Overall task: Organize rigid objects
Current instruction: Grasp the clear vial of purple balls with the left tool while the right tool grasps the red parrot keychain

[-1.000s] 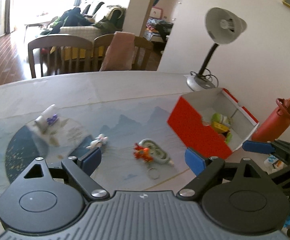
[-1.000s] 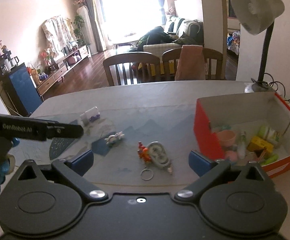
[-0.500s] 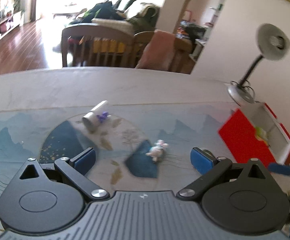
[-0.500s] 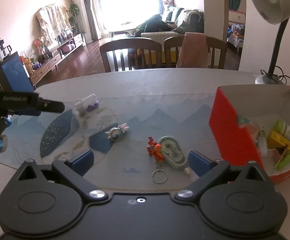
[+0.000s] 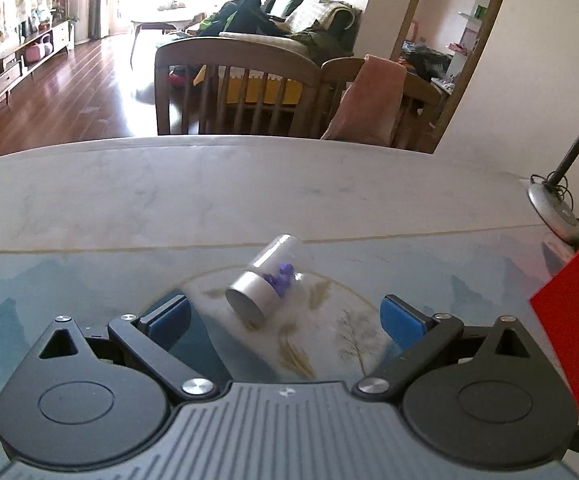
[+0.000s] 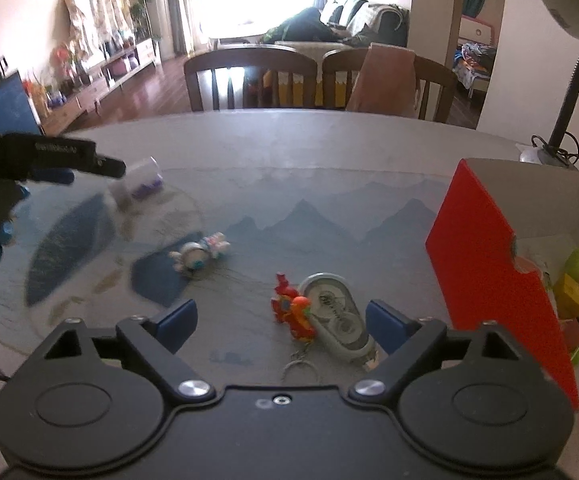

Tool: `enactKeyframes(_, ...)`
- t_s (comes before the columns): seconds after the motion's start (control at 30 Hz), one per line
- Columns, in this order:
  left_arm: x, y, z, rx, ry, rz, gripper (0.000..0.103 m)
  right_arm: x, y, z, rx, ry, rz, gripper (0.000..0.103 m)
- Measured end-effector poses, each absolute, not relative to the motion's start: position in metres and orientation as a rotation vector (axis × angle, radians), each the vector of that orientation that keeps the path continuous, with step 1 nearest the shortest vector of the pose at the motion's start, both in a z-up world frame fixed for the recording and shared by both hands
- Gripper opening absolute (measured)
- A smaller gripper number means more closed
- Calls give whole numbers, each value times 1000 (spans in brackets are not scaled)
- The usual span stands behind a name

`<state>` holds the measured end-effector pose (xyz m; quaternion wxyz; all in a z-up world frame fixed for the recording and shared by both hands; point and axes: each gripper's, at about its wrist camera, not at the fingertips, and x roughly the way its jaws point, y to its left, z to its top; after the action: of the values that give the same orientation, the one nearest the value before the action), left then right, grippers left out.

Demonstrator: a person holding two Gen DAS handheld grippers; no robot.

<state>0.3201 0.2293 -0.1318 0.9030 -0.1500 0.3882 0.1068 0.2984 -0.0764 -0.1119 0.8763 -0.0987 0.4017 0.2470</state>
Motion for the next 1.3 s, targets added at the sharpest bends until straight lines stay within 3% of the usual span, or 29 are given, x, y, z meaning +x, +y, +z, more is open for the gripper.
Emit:
enactKeyframes(0.83, 363, 238, -197, -182, 828, 242, 100, 318, -42, -164, -433, 820, 521, 49)
enactKeyframes(0.87, 365, 237, -197, -174, 826, 240, 97, 318, -41, -164, -438, 816, 520, 45)
enactKeyframes(0.93, 367, 236, -199, -159, 832, 230, 79, 317, -39, -164, -446, 808, 517, 39)
enactKeyframes(1.0, 368, 234, -199, -134, 828, 238, 71, 315, -39, -163, -462, 797, 516, 34)
enactKeyframes(1.1, 369, 233, -198, -128, 824, 241, 66, 312, -36, -164, -487, 786, 496, 29)
enactKeyframes(1.3, 371, 232, -195, -118, 823, 249, 45, 305, -34, -164, -521, 756, 482, 23)
